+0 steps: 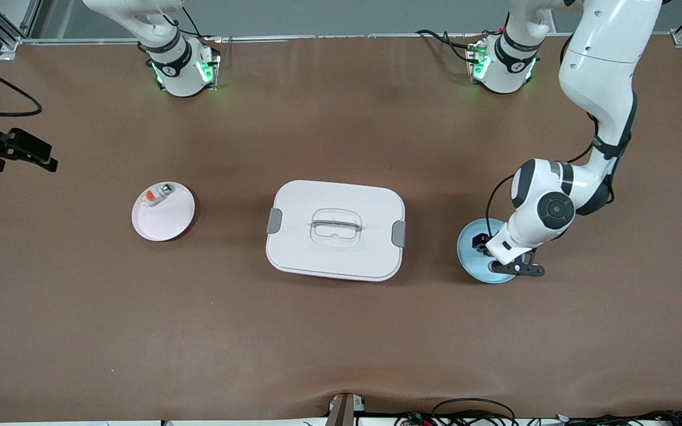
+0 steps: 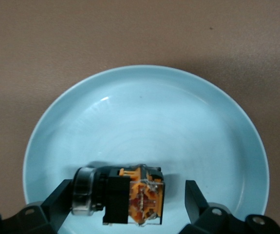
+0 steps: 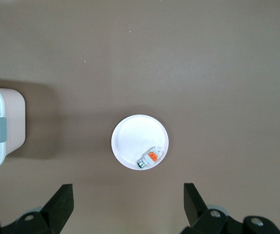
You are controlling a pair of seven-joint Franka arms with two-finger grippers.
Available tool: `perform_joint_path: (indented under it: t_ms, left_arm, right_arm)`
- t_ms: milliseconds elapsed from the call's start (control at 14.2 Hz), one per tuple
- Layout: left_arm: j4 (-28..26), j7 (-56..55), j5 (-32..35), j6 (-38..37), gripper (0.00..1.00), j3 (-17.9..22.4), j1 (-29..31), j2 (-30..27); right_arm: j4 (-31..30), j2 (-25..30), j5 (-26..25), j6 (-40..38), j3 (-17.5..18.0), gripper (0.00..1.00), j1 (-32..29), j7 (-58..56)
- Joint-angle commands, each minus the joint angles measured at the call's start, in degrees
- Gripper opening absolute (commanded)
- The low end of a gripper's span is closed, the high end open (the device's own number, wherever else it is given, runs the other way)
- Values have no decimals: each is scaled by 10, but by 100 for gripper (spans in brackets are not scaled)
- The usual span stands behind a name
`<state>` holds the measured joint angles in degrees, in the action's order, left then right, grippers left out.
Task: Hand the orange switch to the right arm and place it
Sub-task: 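Lower the left gripper and close it on the orange switch, then hold the orange switch with the left gripper, then lift it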
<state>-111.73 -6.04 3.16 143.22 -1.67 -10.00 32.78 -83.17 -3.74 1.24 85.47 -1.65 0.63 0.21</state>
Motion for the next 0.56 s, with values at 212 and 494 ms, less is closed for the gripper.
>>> perform_joint_path:
  t_ms: [212,494]
  left_arm:
    - [-4,2,28,10,100,0,9,4]
    - [-3,2,28,11,100,0,9,6]
  right_arm:
    - [-11,13,4,1,3,100,-4,-4]
    - [-11,13,4,0,3,100,-5,-4]
